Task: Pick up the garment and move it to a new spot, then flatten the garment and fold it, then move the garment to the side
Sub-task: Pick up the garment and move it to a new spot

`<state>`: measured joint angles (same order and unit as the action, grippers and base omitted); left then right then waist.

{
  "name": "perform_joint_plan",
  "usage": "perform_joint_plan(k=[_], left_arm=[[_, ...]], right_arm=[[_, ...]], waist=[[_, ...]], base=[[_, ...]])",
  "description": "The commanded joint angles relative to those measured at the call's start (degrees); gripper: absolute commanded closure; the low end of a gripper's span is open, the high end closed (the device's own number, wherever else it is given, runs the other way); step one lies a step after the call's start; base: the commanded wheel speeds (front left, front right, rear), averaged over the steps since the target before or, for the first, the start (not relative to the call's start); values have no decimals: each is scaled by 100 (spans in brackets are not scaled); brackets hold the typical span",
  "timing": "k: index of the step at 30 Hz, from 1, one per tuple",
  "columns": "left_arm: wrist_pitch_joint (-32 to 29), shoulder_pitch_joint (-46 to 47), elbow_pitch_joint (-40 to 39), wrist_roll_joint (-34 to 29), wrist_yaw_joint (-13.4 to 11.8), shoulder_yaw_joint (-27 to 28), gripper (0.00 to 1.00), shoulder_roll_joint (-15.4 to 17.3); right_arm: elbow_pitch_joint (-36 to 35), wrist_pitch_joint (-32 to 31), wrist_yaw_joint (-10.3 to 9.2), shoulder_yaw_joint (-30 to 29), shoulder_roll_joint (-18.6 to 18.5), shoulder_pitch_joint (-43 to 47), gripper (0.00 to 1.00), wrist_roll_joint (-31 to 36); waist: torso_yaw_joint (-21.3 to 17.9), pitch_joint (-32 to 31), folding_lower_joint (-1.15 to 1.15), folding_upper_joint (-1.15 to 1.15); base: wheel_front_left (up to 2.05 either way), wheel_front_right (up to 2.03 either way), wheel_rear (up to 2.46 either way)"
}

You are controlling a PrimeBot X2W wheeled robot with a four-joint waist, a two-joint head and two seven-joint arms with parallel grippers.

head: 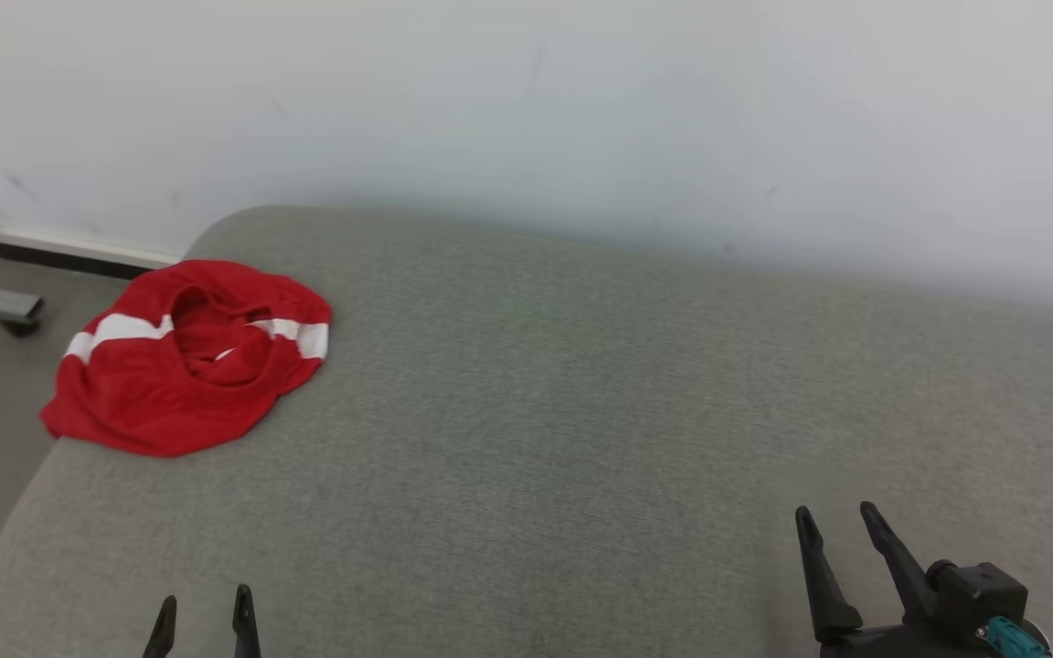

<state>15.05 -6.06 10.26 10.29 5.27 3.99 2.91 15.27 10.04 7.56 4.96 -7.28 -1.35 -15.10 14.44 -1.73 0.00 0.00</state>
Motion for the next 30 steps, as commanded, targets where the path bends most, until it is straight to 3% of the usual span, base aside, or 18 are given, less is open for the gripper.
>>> perform_joint_plan(k=[1, 15, 30], left_arm=[[17, -66, -35, 23, -21, 1, 0, -3], [17, -227, -139, -18, -51, 88, 0, -3], [17, 207, 154, 107, -55, 302, 0, -3]], right_arm=[[2, -10, -16, 18, 17, -41, 0, -39], [134, 63, -16, 198, 17, -115, 0, -105], [22, 3, -16, 236, -64, -241, 0, -65]], waist=[[324, -48, 0, 0], [865, -36, 0, 0], [564, 208, 0, 0]], base=[[0, 0, 0], [0, 0, 0], [0, 0, 0]])
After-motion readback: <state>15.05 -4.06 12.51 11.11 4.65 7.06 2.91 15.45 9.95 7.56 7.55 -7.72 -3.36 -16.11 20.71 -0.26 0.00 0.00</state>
